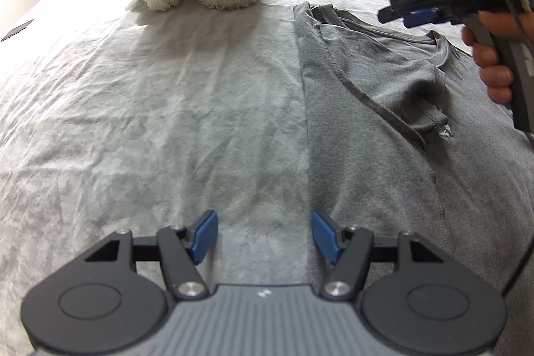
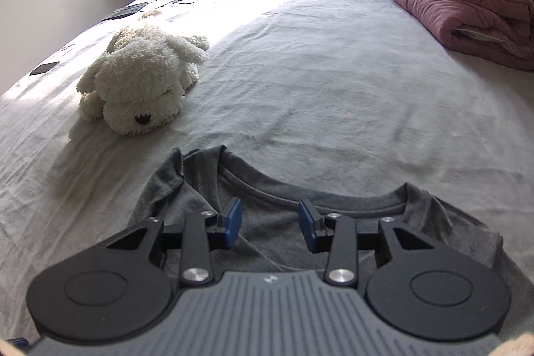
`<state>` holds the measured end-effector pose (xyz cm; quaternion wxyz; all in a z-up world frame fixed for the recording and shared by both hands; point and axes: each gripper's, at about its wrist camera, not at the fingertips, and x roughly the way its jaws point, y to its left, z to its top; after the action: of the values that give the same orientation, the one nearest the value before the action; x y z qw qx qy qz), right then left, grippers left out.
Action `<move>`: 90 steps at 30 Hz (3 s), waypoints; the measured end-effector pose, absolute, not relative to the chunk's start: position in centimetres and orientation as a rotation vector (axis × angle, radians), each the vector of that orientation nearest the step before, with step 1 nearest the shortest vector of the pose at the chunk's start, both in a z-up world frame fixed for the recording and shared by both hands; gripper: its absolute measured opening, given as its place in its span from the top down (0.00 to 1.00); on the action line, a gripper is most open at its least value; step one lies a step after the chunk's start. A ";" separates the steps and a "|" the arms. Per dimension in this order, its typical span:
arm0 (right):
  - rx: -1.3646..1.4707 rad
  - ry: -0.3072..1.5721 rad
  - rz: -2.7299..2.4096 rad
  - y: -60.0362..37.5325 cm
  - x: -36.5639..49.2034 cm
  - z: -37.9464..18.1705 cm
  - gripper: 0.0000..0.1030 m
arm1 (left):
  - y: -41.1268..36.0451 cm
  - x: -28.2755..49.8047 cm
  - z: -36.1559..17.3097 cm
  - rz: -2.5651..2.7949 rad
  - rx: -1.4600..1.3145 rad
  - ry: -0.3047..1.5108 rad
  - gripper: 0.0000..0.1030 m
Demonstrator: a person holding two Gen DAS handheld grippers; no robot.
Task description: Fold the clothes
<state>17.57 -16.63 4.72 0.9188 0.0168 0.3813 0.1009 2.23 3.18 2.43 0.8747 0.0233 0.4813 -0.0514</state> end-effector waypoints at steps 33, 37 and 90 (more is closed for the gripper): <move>0.198 0.902 -0.046 -19.6 14.4 2.7 0.95 | 2.9 2.0 2.1 -0.095 0.104 0.984 0.31; 0.198 0.852 -0.016 -19.3 13.3 3.6 0.70 | 2.8 2.0 2.1 -0.098 0.109 0.983 0.31; 0.532 0.867 0.066 -17.8 3.8 0.1 0.94 | 1.6 0.7 2.4 -0.196 0.220 0.979 0.26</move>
<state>3.76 -17.77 0.11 0.8729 0.2547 0.4149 0.0317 0.67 1.56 2.38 0.8721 0.1053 0.4686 -0.0936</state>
